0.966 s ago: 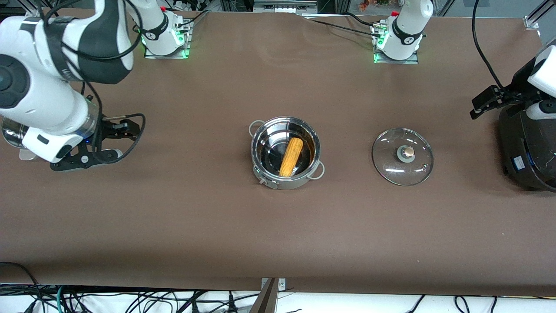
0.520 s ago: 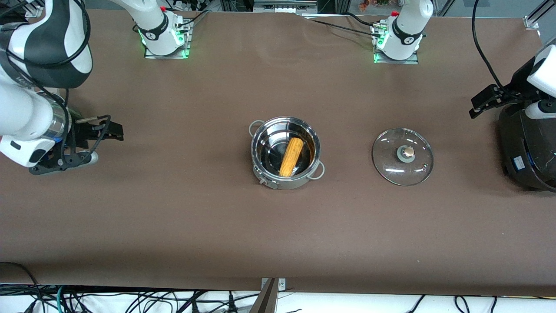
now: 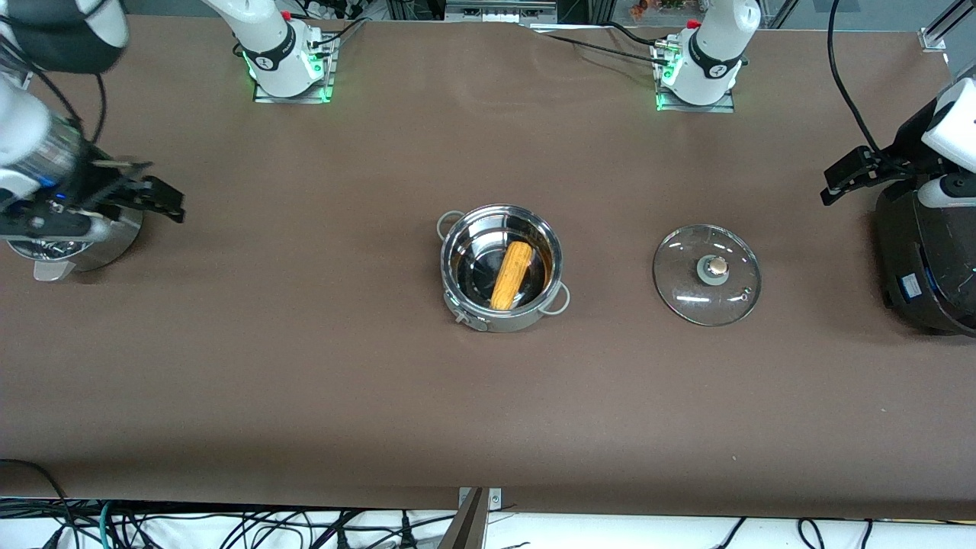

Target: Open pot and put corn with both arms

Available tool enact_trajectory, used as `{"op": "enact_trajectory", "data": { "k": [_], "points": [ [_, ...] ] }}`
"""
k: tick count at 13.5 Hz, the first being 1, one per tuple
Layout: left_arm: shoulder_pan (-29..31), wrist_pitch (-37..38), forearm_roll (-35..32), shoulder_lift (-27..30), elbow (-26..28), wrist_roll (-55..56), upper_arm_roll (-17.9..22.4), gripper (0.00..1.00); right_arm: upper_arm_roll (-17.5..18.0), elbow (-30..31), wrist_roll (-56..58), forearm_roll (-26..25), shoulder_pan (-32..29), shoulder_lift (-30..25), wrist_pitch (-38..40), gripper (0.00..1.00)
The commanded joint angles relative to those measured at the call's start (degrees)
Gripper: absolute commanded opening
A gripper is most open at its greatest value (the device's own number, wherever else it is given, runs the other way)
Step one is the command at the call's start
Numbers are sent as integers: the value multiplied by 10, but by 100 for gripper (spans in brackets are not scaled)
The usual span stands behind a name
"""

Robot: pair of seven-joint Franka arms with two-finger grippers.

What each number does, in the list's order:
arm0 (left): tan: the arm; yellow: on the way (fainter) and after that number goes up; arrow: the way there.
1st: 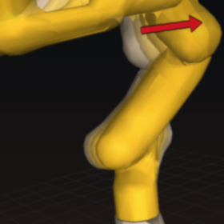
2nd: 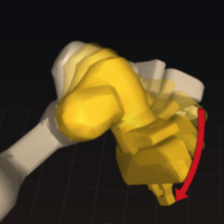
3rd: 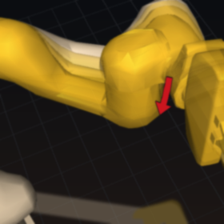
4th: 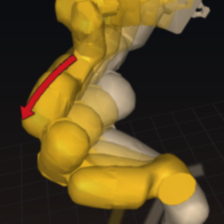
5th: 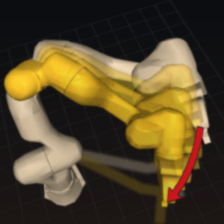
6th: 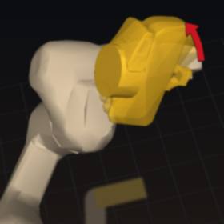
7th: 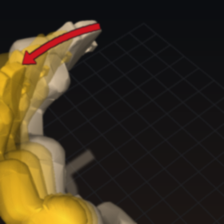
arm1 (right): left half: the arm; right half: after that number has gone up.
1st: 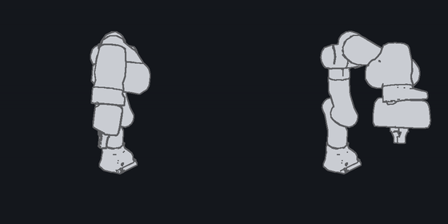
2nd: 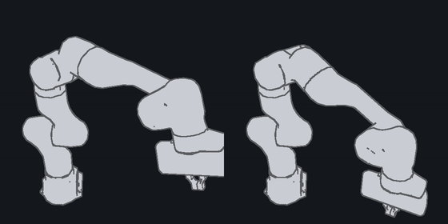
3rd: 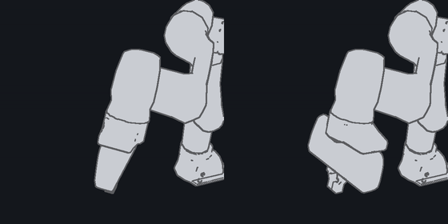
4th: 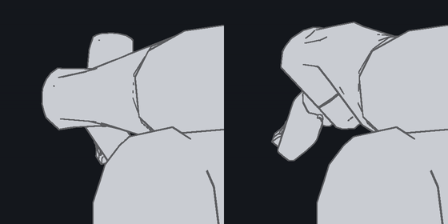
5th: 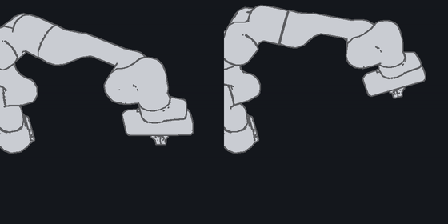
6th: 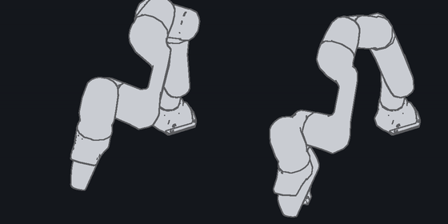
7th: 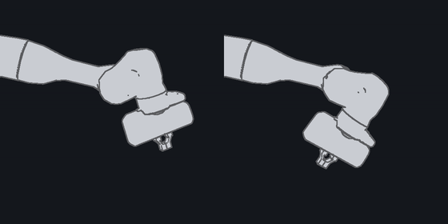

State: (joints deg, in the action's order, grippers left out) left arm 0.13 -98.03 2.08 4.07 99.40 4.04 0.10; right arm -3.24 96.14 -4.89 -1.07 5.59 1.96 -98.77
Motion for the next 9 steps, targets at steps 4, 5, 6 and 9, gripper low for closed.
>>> {"op": "enact_trajectory", "data": {
  "k": [4, 5, 6, 9],
  "points": [
    [-7, 19, -6, -6, -18, 1, 6, 100, 9, 9, 18, 17, -36, -12, 9, 100],
    [-7, 20, -6, -6, -18, 1, 5, 100, 10, 9, 15, 17, -36, -12, 10, 100],
    [-7, 20, -6, -6, -18, 1, 5, 100, 10, 9, 17, 16, -36, -12, 10, 100],
    [-7, 22, -6, -7, -18, 2, 6, 100, 24, 17, 18, 16, -36, -18, 9, 100]
  ]
}}
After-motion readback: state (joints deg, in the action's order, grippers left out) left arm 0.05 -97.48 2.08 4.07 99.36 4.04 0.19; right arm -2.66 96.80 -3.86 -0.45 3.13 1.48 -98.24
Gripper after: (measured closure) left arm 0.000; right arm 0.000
